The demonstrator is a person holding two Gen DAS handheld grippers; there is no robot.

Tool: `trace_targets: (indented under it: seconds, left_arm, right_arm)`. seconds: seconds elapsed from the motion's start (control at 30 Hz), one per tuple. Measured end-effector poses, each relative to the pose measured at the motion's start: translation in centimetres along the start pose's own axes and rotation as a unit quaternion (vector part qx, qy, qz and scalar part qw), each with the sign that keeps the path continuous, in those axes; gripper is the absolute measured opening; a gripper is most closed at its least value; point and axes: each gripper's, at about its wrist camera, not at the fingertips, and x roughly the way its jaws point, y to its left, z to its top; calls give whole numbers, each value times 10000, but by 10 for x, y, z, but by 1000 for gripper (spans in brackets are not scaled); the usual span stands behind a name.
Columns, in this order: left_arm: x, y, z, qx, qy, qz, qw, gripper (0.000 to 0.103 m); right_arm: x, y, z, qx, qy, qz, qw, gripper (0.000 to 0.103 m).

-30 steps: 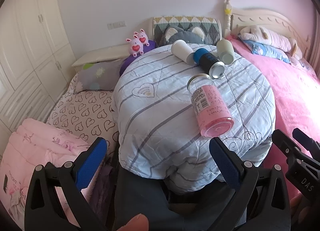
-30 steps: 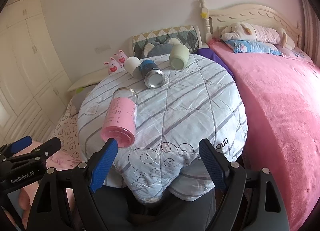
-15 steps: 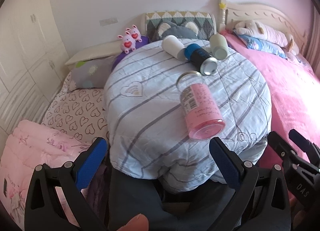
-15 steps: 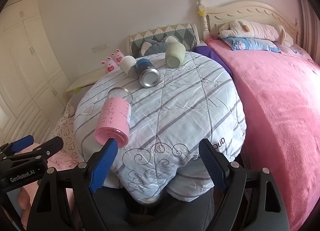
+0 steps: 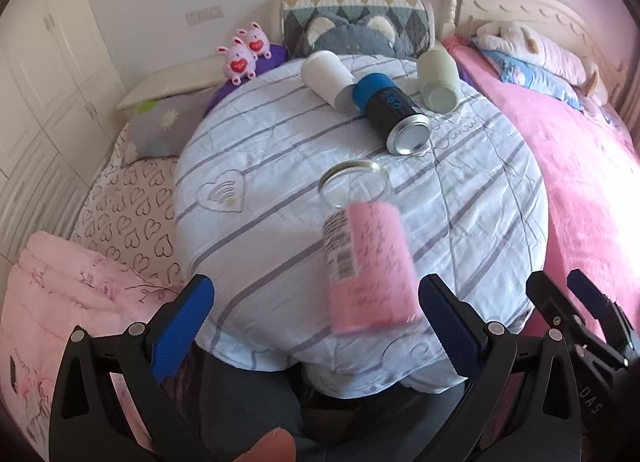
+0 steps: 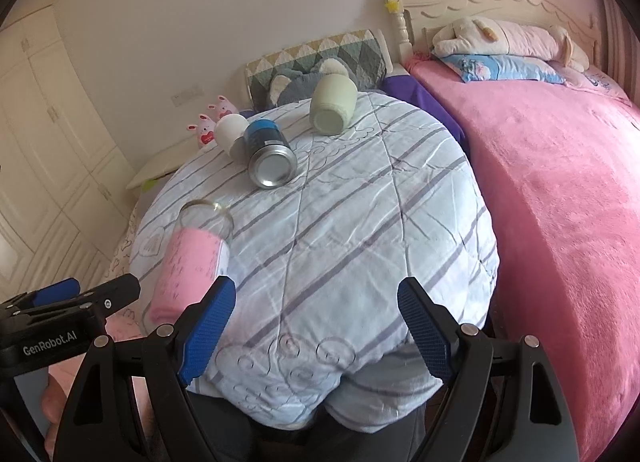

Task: Flip cup upright
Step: 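Close the left gripper around the jar's labeled body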

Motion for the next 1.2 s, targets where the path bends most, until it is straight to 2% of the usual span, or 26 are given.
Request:
trace_targets:
  seconds: [0.17,0.3,0.43,0.77,0.87,0.9,1.0,1.13,1.2]
  left_arm:
    - [31,-5,16,-169,473,-87,9987,103]
    - [66,-3,25,-465,1017,-178,9936,103]
    - [86,-4,30,-689,1351,-373,9877,103]
    - [109,-10,40,-858,1578,-350,9831,103]
    - [113,-13,42,-760,1562,-328,9843,100]
    - [114,-14,42,-690,1571,-349,9846,93]
    - [119,-21,46,-406,1615,-527,9846,83]
    - [120,-34,54,148,1598,-528,9856,80]
    - [121,-38,57,271,1586,-581,9853,80]
  right_arm:
    - [16,-10,16,73,149,31,9999,84]
    - [32,-20,30,139,276,25,9995,84]
    - [48,-29,41,181,405,26,9990,84]
    - [82,-29,47,143,734,165,9971,84]
    - [87,-28,48,122,783,176,9967,84]
    - [88,-28,49,124,796,173,9966,84]
    - [88,-30,49,164,809,138,9965,84]
    - [87,-34,48,251,802,65,9964,84]
    - [86,-37,46,309,801,30,9963,84]
